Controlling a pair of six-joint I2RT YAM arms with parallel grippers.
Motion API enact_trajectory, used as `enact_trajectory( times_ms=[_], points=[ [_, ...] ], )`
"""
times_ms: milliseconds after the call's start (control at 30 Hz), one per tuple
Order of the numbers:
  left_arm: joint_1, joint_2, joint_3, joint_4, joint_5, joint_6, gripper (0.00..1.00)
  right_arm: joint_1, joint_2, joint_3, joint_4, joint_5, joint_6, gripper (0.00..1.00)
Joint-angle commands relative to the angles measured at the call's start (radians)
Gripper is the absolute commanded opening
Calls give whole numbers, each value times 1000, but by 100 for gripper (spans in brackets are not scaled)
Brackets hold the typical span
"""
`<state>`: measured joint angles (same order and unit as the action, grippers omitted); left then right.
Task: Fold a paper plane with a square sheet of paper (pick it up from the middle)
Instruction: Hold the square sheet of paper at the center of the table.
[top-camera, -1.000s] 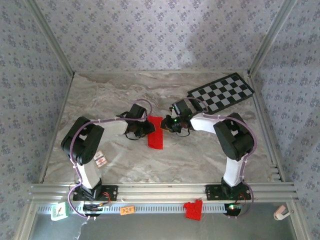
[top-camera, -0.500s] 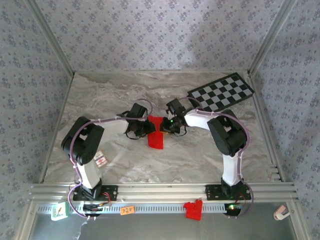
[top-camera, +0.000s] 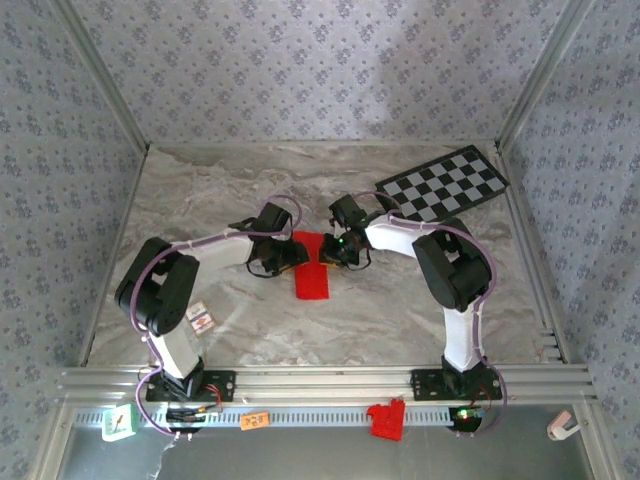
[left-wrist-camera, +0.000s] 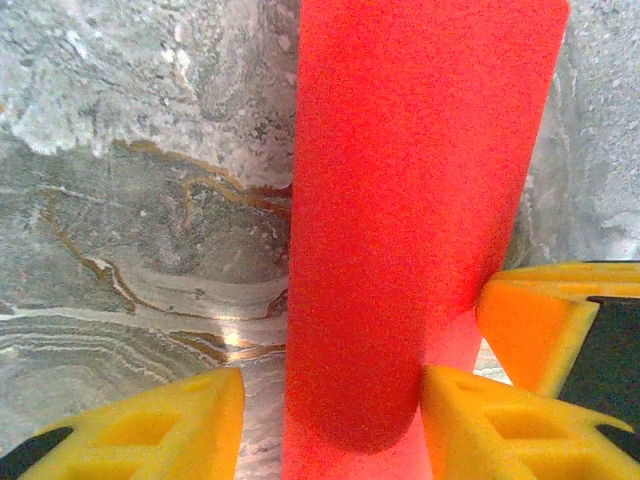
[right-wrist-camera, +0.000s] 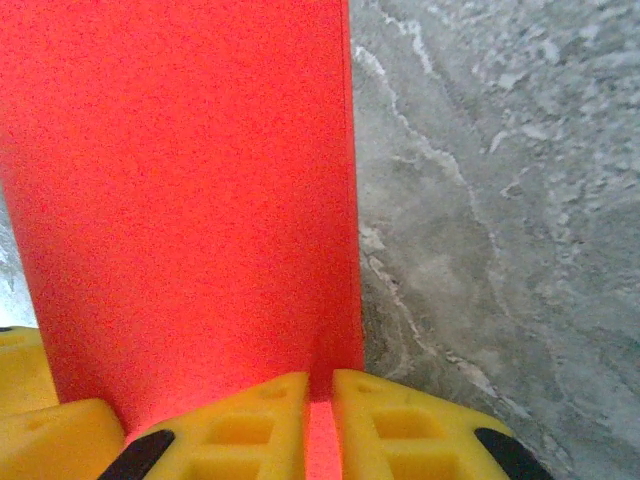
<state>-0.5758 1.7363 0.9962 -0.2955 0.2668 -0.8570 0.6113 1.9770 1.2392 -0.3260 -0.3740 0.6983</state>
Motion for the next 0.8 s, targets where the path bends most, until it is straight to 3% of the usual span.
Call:
enact_trajectory(
  times_ms=[0,267,533,767],
  points=[
    [2,40,14,-17,32,12,51,8,37,8,-44,15,-5,17],
    [2,92,17,-35,8,16,40,-8,-41,19,30,-41,33,20],
    [-1,125,9,-40,-10,19,41,-56,-207,-92,80,59,66,24],
    [-11,156,9,-52,-21,40,42,-95,-260,-159,73,107,66,24]
  ],
)
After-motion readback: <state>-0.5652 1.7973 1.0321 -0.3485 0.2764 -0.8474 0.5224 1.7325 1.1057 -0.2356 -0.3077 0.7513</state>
